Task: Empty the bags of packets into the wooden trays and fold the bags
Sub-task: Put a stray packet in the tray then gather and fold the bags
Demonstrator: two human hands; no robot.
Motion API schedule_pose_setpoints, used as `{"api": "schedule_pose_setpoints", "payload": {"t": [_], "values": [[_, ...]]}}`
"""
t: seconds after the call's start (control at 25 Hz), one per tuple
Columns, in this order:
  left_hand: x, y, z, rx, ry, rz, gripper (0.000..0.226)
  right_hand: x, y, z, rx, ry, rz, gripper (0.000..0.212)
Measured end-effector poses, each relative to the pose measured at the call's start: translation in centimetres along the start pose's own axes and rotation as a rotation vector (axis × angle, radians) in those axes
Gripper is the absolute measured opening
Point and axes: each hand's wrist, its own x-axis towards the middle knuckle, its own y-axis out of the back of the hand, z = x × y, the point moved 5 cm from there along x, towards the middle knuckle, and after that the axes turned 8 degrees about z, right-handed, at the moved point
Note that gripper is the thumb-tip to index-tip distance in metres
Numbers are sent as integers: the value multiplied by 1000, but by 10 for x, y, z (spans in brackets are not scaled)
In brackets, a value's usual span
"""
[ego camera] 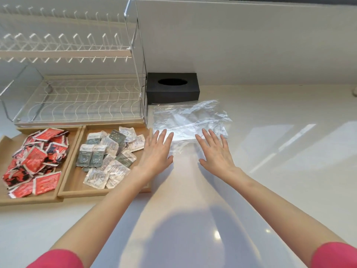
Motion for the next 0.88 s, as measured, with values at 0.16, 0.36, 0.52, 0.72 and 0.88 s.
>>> {"api": "schedule_pose_setpoints", "payload": {"t": [0.16, 0.36, 0.52, 0.72, 0.88], "values": [[25, -19, 14, 5, 37, -22, 75, 28, -6, 22, -175, 78, 72, 81], [44, -38, 19, -10, 63, 0, 71, 59, -17, 36, -157, 87, 164, 96], [52, -51, 15, -33, 111, -21, 51, 74, -26, 48, -74, 95, 18, 67], [55, -50, 6, -31, 130, 77, 29, 69, -42, 49, -102, 96, 130, 30], [53, -51, 6, -54, 148, 28, 32, 60, -37, 43, -174, 113, 143, 43]]}}
